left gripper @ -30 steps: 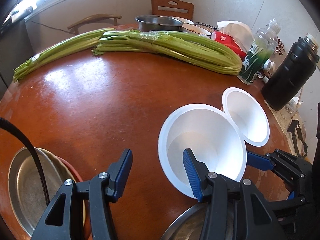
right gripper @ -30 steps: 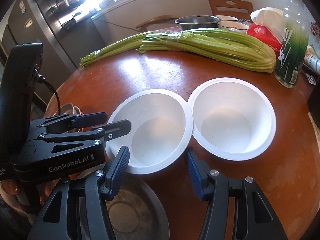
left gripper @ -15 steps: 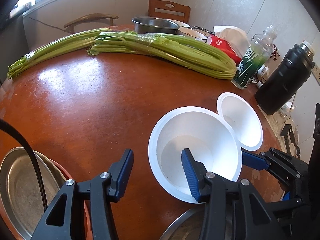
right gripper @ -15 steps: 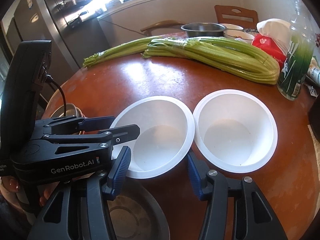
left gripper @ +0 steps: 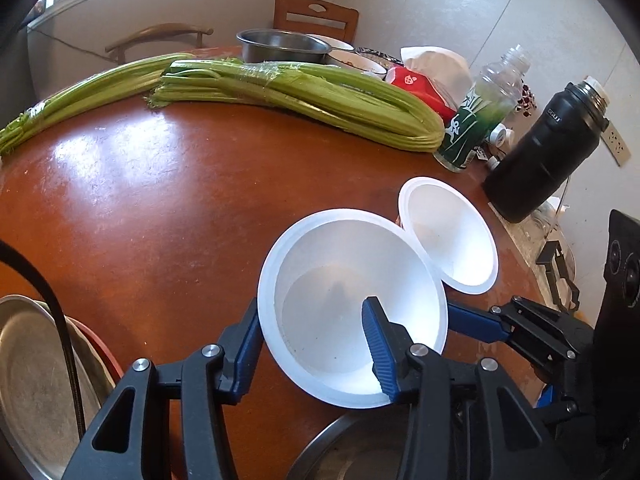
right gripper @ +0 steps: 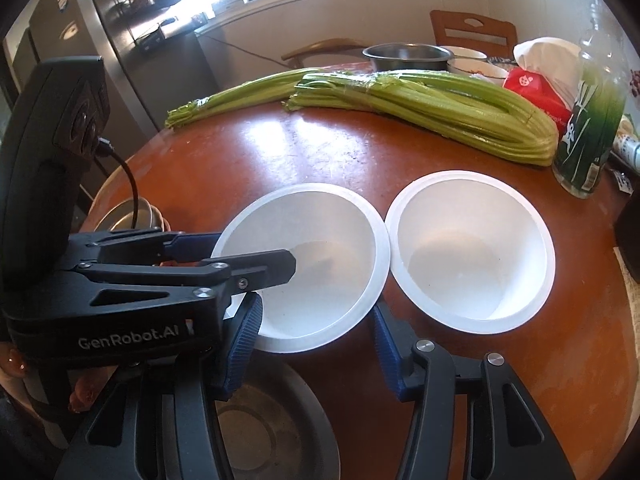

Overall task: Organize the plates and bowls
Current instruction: 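Grasp the rim of a white red-printed bowl with the right gripper, then lower the white bowl into the steel bowl held by the left gripper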

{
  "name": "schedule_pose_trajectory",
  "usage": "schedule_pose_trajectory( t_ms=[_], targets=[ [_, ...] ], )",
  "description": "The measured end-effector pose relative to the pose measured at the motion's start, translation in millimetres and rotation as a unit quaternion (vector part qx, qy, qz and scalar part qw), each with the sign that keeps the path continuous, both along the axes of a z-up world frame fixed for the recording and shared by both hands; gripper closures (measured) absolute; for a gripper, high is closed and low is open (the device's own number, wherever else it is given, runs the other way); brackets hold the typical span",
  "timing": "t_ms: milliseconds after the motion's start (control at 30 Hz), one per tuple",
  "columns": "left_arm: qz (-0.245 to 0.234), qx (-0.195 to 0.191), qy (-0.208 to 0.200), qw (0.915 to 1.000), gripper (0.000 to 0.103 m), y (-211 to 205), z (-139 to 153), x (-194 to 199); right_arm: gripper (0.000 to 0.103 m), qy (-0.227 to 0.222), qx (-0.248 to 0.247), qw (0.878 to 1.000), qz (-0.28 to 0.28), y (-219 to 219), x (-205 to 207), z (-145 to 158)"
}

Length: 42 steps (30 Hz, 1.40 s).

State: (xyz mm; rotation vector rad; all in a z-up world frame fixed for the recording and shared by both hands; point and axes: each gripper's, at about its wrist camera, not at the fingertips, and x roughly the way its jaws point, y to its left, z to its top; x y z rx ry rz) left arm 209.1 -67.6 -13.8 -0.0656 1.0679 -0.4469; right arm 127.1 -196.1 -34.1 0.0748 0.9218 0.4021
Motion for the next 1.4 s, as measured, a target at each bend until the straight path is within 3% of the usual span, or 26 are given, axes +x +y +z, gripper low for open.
schedule_pose_trajectory(
  t_ms=[1000, 1400],
  targets=[
    [0.026, -0.012, -0.063, 0.9976, 0.055, 18.2, 60.2, -55.3, 0.046, -0.071, 0.011, 0.997, 0.031, 9.7, -44.7, 47.4],
    [0.026, -0.007, -0.071, 0.9971, 0.055, 15.2, 67.2, -87.3, 0.046, -0.083, 0.015, 0.996, 0.039, 4.6, -75.2, 52.7]
  ],
)
